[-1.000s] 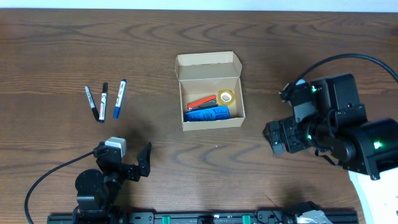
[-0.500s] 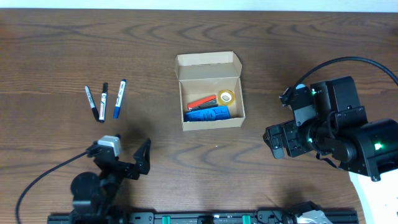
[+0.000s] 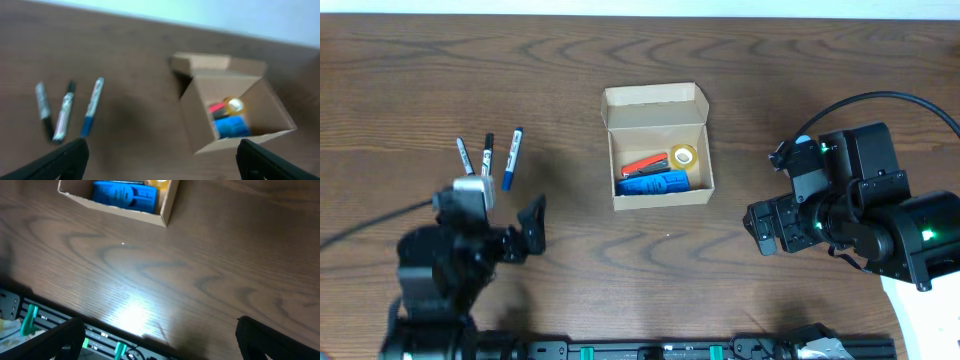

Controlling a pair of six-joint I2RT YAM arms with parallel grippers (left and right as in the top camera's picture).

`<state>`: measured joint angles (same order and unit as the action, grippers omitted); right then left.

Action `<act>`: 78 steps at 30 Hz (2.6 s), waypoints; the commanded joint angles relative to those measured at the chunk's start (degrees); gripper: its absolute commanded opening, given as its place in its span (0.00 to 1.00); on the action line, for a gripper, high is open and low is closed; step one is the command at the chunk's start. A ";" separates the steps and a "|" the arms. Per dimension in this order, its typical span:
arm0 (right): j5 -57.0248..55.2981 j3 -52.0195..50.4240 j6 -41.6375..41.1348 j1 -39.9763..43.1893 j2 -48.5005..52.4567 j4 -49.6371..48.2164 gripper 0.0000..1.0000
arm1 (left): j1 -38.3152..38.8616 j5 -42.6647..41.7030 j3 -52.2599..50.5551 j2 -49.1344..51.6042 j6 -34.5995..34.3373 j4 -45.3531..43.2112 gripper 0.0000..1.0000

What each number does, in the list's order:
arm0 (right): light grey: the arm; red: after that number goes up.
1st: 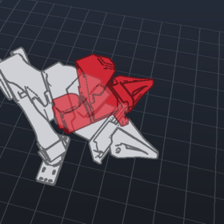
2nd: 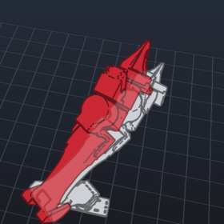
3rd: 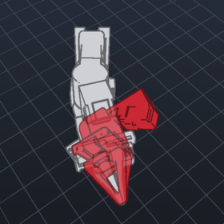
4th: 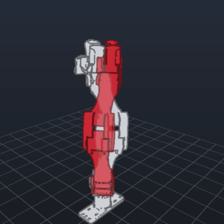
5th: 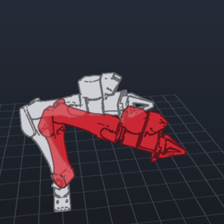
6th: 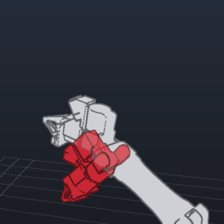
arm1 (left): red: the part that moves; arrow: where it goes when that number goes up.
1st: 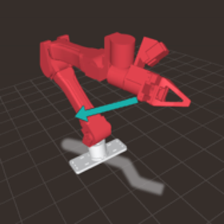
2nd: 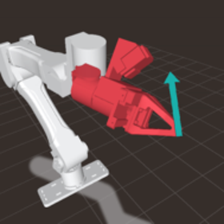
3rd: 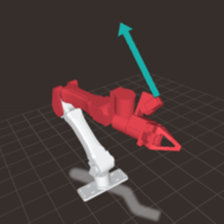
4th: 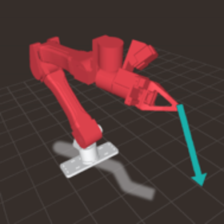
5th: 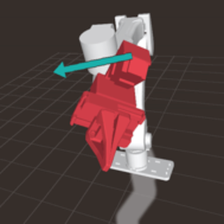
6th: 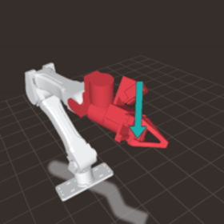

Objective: Pack container
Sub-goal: 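Move the left gripper forward over the blue marker, then lower the left gripper and grasp the blue marker, lift it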

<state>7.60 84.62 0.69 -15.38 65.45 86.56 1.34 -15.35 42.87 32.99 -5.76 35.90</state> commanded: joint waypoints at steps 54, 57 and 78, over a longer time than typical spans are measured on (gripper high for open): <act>0.33 -0.04 0.24 0.39 -0.28 0.04 0.99 | -3.58 8.55 26.16 69.68 13.64 -6.64 1.00; 0.33 -0.04 0.22 0.39 -0.28 0.04 0.99 | -3.85 7.85 26.18 70.86 14.58 -6.60 0.93; 0.33 -0.04 0.24 0.39 -0.28 0.04 0.99 | -4.02 8.28 26.21 76.91 14.78 -9.75 0.75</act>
<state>7.75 84.60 0.69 -15.38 65.45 86.52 -2.48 -7.29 67.81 109.12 8.01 26.50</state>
